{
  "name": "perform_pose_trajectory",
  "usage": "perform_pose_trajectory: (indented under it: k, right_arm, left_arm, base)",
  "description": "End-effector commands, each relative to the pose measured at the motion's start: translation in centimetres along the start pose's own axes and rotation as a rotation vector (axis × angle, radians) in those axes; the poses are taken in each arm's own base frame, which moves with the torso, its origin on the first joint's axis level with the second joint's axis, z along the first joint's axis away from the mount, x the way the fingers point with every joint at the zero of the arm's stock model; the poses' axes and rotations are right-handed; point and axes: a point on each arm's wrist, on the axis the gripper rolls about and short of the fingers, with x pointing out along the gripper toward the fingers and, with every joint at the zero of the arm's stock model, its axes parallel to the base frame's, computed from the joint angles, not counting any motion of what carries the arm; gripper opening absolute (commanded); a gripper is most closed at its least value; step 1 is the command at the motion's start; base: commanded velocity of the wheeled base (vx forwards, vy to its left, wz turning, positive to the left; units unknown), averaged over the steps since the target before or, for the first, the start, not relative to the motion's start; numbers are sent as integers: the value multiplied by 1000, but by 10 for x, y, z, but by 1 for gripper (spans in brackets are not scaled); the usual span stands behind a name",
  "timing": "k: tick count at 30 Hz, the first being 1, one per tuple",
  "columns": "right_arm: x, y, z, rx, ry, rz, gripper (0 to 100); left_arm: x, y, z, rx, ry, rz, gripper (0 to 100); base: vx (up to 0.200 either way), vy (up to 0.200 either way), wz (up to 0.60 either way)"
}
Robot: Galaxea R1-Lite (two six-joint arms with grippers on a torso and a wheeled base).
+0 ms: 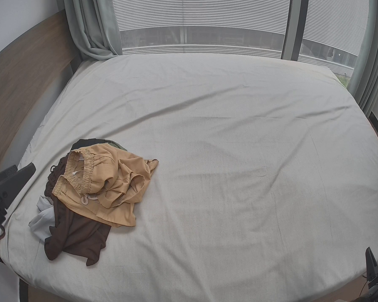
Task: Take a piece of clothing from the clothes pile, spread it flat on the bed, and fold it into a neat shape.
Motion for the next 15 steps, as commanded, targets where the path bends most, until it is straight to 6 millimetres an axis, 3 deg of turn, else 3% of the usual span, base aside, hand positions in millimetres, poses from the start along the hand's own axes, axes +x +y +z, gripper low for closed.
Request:
perform_pose_trajectory:
  k: [1, 6, 9, 15]
  right_arm:
    - [0, 0, -5, 0, 2, 0, 100]
    - [0, 0, -5, 0, 2, 0, 100]
    - [0, 0, -5, 0, 0, 0, 100]
    - [0, 0, -5, 0, 0, 0, 100]
  left_arm:
    - [24, 3, 7, -16, 56, 2, 100]
    - [37, 5, 12, -20, 54, 3, 100]
    - [57, 6, 23, -17, 40, -3, 100]
    - [94, 15, 26, -50, 80, 15, 100]
  base:
    - [0, 0, 0]
    - [0, 0, 0]
    - [0, 0, 0]
    - [0, 0, 0]
